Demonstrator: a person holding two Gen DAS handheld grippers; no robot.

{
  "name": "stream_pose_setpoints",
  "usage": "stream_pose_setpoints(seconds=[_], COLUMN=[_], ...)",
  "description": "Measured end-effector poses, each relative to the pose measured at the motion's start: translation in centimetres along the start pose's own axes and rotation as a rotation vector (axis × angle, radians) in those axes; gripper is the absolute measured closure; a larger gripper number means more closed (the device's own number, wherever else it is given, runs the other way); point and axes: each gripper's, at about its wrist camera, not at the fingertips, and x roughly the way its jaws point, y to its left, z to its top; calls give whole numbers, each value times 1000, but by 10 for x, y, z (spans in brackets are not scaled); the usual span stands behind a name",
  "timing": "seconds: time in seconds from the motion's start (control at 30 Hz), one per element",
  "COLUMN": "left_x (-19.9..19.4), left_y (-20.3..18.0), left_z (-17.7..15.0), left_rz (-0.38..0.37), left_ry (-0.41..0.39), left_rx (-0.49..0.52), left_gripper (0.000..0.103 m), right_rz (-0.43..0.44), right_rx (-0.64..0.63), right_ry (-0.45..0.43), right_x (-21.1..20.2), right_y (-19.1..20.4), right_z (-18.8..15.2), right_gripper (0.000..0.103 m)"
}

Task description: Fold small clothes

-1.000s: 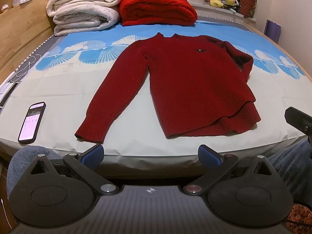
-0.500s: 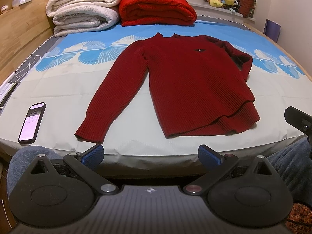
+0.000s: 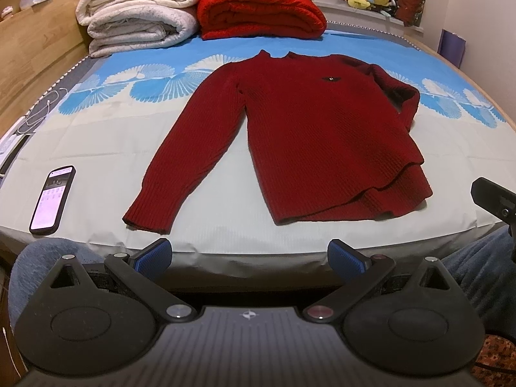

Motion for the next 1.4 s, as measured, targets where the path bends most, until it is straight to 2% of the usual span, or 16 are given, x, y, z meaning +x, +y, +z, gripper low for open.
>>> stream_pose_setpoints(seconds=[0.1, 0.27, 0.37, 0.43, 0.5, 0.6, 0.7, 1.03, 1.13, 1.23, 1.3, 1.4], left_x=[5, 20, 31, 39, 48, 64, 83, 176, 204, 228, 241, 260], left_y=[1, 5, 8, 10, 12, 13, 12, 4, 4, 6, 7, 14], left_z=[-1, -2, 0, 2, 6, 13, 24, 79, 97, 107, 107, 106], left_rz=[17, 26, 31, 36, 39, 36, 21, -8, -41, -52, -26, -6], left_ry=[-14, 10, 64, 81, 95, 128, 123, 134, 151, 131, 121, 184], left_rx=[4, -2, -12, -24, -32, -38, -37, 34, 32, 17, 26, -9], left_gripper=[0, 0, 0, 0, 0, 0, 0, 0, 0, 0, 0, 0], right_rz=[-19, -36, -68, -101, -130, -151, -199, -318, -294, -274, -267, -291], right_rx=[-1, 46, 64, 71, 95, 145, 167, 359, 433, 485, 510, 486], right_ry=[17, 29, 28, -7, -1, 34, 72, 198, 249, 300, 293, 249], right_x=[4, 17, 27, 35, 45, 62, 81, 201, 242, 267, 278, 297], right_y=[-2, -13, -20, -27, -36, -49, -61, -114, -130, -142, -148, -160], right_z=[-1, -1, 0, 2, 3, 5, 7, 21, 21, 20, 24, 36], right_gripper=[1, 1, 1, 1, 1, 1, 1, 1, 1, 1, 1, 1])
